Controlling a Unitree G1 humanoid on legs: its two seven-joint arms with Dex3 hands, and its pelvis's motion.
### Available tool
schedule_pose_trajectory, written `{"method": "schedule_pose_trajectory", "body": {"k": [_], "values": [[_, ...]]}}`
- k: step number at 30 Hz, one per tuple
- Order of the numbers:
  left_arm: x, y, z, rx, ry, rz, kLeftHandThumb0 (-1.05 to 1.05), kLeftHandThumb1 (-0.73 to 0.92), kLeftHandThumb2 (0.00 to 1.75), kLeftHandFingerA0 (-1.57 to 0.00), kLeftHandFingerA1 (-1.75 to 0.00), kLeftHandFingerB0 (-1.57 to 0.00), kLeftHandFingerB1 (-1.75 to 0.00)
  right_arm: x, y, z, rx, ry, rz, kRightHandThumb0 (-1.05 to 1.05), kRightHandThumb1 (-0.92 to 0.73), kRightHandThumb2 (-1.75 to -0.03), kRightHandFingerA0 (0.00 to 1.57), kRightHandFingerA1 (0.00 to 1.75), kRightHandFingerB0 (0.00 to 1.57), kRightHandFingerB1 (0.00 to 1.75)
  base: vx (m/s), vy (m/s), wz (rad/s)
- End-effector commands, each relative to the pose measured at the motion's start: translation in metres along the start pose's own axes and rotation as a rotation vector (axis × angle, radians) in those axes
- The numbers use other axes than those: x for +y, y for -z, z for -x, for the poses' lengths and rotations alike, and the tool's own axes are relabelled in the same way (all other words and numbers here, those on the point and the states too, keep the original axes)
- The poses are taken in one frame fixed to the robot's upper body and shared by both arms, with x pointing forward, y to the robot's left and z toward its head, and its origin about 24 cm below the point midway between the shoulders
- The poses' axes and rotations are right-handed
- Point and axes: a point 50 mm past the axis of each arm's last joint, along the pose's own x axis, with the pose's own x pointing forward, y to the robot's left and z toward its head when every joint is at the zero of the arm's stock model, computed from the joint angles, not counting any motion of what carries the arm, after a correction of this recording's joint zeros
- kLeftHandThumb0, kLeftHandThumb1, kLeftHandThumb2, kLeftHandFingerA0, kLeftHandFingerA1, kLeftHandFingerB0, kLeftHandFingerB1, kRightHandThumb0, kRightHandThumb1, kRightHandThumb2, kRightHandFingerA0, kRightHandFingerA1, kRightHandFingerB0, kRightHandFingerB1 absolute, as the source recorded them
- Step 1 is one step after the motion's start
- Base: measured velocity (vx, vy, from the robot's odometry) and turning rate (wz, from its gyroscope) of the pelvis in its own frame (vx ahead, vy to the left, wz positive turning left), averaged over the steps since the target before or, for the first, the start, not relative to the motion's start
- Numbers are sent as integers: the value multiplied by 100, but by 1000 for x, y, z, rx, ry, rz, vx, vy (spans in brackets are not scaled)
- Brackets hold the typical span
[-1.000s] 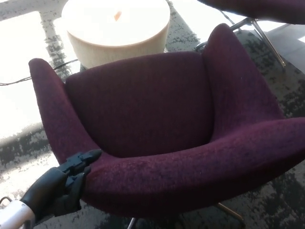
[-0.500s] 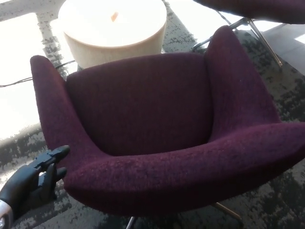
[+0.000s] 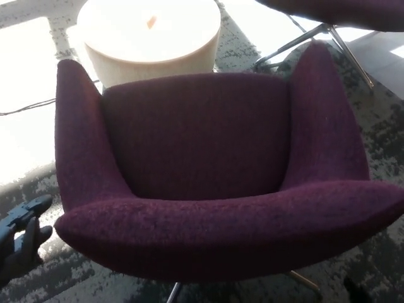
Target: The robot stands in front of a sofa and uses its left hand to push the left side of the sofa
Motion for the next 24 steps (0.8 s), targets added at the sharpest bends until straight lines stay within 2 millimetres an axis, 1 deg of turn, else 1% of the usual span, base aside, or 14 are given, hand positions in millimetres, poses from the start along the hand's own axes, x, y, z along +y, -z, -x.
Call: {"method": "schedule_pose_trajectory", "body": {"k": [1, 2, 3, 5, 6, 15, 16, 17, 18, 19, 20, 21, 22, 24], "values": [[16, 0, 7, -4, -53, -8, -90, 84, 120, -7, -32, -6, -17, -22, 3, -4, 35, 60, 8, -105, -90, -150, 0, 50, 0, 42, 0, 0, 0], [17, 0, 7, 2, -57, -7, -90, 84, 120, -7, -32, -6, -17, -24, 3, -4, 37, 68, 10, -105, -92, -113, 0, 0, 0, 0, 0, 0, 0], [19, 2, 9, 8, -68, -13, -90, 84, 121, -6, -32, -6, -16, -28, 3, -4, 36, 79, 16, -104, -92, -152, 0, 47, 0, 44, 0, 0, 0], [21, 4, 11, 6, -75, -12, -95, 88, 122, -6, -29, -6, -13, -31, 4, -5, 38, 87, 18, -103, -92, -151, 0, 47, 0, 44, 0, 0, 0], [23, 4, 12, 12, -79, -22, -92, 88, 122, -6, -30, -6, -14, -33, 4, -5, 46, 93, 9, -105, -92, -116, 0, 0, 0, 0, 0, 0, 0], [32, 11, 21, 14, -116, -7, -92, 91, 123, -6, -27, -4, -13, -42, 4, -6, 49, 119, 11, -105, -92, -115, 0, 6, 0, 0, 0, 0, 0], [32, 14, 23, 23, -121, -4, -84, 92, 81, -6, -30, 0, -14, -42, 5, -5, 51, 124, -3, -105, -92, -114, 0, 2, 0, 0, 0, 0, 0], [33, 20, 27, 37, -132, 14, -89, 86, 121, -6, -34, -6, -18, -42, 8, -4, 64, 122, -9, -105, -92, -114, 0, 0, 0, 0, 0, 0, 0], [33, 23, 29, 44, -141, 29, -88, 84, 120, -6, -36, -6, -20, -42, 9, -3, 72, 120, 5, -105, -92, -116, 0, 18, 0, 0, 0, 0, 0], [33, 24, 29, 45, -147, 39, -88, 84, 120, -6, -36, -6, -20, -43, 9, -3, 76, 120, 27, -105, -92, -116, 0, 18, 0, 0, 0, 0, 0], [32, 27, 31, 44, -150, 52, -88, 83, 120, -4, -38, -8, -21, -42, 10, -3, 76, 124, 45, -100, -92, -122, 0, 0, 0, 0, 0, 0, 0], [30, 31, 33, 47, -147, 61, -84, 81, 120, 0, -38, -5, -23, -43, 12, -2, 85, 130, 59, -99, -92, -122, 0, 7, 0, 0, 0, 0, 0], [29, 35, 35, 52, -145, 66, -86, 92, 81, -6, -32, -4, -21, -43, 13, -1, 95, 135, 40, -104, -92, -117, 0, 22, 0, 0, 0, 0, 0], [26, 41, 39, 54, -144, 78, -86, 91, 81, -6, -33, -4, -22, -43, 16, 0, 111, 141, 13, -105, -92, -118, 0, 22, 0, 0, 0, 0, 0]]}}
